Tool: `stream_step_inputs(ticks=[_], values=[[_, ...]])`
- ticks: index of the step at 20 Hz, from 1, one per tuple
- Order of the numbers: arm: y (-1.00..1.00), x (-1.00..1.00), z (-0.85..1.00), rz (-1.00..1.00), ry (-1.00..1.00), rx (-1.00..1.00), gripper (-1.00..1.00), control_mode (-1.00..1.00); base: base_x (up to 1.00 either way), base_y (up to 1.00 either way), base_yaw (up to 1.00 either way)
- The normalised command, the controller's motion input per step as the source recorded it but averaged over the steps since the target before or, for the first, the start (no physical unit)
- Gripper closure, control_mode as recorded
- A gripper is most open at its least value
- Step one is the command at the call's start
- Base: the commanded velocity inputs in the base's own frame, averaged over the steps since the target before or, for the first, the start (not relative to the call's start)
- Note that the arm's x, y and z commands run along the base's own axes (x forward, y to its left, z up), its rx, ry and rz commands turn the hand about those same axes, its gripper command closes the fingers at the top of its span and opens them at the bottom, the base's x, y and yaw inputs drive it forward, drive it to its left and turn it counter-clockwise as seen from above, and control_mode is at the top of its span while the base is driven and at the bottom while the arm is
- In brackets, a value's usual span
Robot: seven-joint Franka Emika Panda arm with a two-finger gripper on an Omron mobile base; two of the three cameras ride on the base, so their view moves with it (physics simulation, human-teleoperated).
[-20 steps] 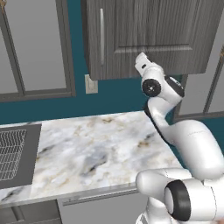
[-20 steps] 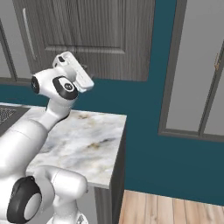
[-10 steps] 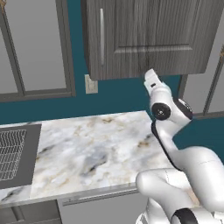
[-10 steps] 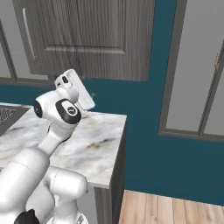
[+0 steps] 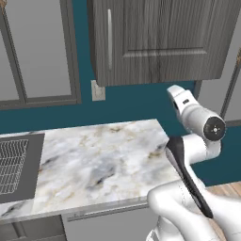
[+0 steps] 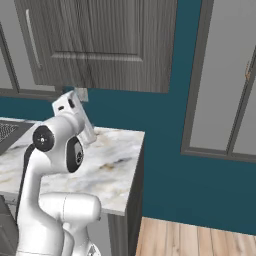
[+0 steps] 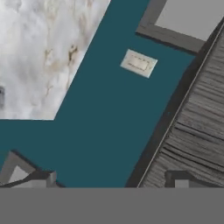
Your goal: Pick the carrot, eggplant from the counter and place them in the cabinet. Then close the cabinet.
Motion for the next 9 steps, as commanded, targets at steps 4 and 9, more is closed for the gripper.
stream_step_inputs(ticks=[4,9], values=[[0.56,-1.0,0.37,0.2,0.17,0.12,-1.0,-1.0,0.0,0.0,0.0],[0.44,-1.0,0.33,0.15,0.2,0.07,-1.0,-1.0,0.0,0.0,0.0]])
